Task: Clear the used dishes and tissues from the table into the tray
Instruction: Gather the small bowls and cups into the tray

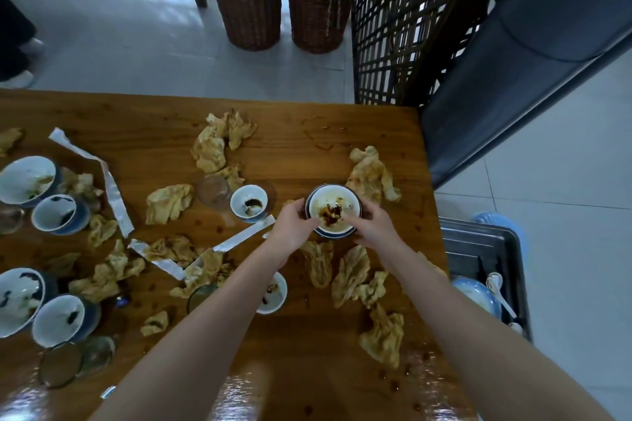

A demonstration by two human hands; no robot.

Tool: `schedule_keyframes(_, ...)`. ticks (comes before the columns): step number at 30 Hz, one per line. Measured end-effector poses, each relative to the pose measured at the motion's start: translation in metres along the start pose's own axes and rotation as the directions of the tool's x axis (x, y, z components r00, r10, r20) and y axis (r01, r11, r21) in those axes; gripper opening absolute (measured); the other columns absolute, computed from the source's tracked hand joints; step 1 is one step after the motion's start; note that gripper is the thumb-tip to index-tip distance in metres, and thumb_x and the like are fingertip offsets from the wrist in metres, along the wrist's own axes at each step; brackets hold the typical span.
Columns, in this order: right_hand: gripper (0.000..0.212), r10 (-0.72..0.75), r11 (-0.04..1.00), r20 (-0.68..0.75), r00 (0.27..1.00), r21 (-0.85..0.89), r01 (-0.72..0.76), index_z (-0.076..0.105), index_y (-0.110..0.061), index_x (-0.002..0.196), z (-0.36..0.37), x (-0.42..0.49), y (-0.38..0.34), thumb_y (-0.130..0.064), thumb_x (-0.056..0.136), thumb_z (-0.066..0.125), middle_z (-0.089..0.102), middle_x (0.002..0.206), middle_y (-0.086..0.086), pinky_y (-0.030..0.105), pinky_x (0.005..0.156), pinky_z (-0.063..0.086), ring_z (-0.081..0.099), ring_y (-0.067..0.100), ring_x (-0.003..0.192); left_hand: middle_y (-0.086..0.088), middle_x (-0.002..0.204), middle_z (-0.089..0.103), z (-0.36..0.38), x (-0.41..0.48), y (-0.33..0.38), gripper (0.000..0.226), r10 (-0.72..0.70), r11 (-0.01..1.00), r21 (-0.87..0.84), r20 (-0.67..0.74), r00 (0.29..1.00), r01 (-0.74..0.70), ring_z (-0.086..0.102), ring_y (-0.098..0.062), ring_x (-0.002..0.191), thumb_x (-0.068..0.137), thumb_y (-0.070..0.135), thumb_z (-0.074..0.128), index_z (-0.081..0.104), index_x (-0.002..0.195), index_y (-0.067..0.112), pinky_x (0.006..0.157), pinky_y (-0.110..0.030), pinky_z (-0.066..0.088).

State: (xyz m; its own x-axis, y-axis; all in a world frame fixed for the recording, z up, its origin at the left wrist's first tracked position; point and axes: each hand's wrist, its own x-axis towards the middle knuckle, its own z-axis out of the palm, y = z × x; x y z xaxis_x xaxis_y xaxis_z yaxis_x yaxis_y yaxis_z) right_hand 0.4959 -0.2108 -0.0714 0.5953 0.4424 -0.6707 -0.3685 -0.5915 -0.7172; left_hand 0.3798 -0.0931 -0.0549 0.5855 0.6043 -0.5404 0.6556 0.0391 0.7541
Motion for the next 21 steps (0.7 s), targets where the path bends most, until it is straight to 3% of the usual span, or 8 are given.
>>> schedule_keyframes(5,0.066,-0.072,0.996,-0.047,0.996,0.058,0.074,0.039,-0.025,0.141,-0.005,-0.012,-0.002,-0.024,0.083,0.071,0.046,0.125,-0.006,0.029,0.076,0.049,0.05,0.016,0.111,0.006,0.11,0.062,0.001,-0.005,0.007,0.044,0.058,0.997,-0.055,0.022,0.998,-0.057,0.056,-0.001,0.09,0.089,0.008,0.062,0.054,0.131,0.017,0.054,-0.005,0.04)
schedule_keyframes(9,0.06,-0.134,0.987,-0.087,0.987,0.076,0.141,0.043,-0.025,0.138,-0.03,-0.032,-0.002,-0.023,0.084,0.069,0.051,0.13,-0.004,0.029,0.077,0.053,0.054,0.017,0.113,0.007,0.11,0.063,0.015,-0.012,0.023,0.042,0.099,0.991,-0.096,0.074,0.992,-0.091,0.052,0.011,0.083,0.089,0.004,0.06,0.056,0.129,0.016,0.055,-0.006,0.041)
schedule_keyframes(12,0.057,-0.157,0.98,-0.134,0.979,0.103,0.171,0.047,-0.025,0.136,-0.053,-0.046,0.004,-0.021,0.084,0.07,0.055,0.126,-0.003,0.026,0.074,0.053,0.055,0.016,0.11,0.003,0.116,0.062,0.036,-0.02,0.036,0.044,0.137,0.988,-0.091,0.116,0.984,-0.127,0.052,0.009,0.082,0.09,0.002,0.059,0.053,0.132,0.014,0.054,-0.002,0.041)
schedule_keyframes(17,0.055,-0.172,0.972,-0.208,0.963,0.122,0.2,0.05,-0.017,0.134,-0.101,-0.062,0.025,-0.014,0.083,0.07,0.059,0.12,-0.001,0.039,0.091,0.053,0.057,0.017,0.11,0.004,0.111,0.061,0.081,-0.038,0.064,0.044,0.165,0.986,-0.044,0.181,0.97,-0.159,0.053,-0.007,0.097,0.088,0.002,0.061,0.054,0.13,0.011,0.062,-0.007,0.043)
schedule_keyframes(21,0.055,-0.144,0.959,-0.218,0.965,0.208,0.19,0.05,-0.016,0.134,-0.149,-0.064,0.044,-0.01,0.083,0.069,0.061,0.118,0.003,0.042,0.089,0.054,0.06,0.021,0.109,0.004,0.103,0.06,0.129,-0.046,0.083,0.042,0.218,0.975,-0.015,0.206,0.954,-0.22,0.055,-0.01,0.096,0.085,-0.002,0.061,0.057,0.126,0.008,0.059,0.0,0.041)
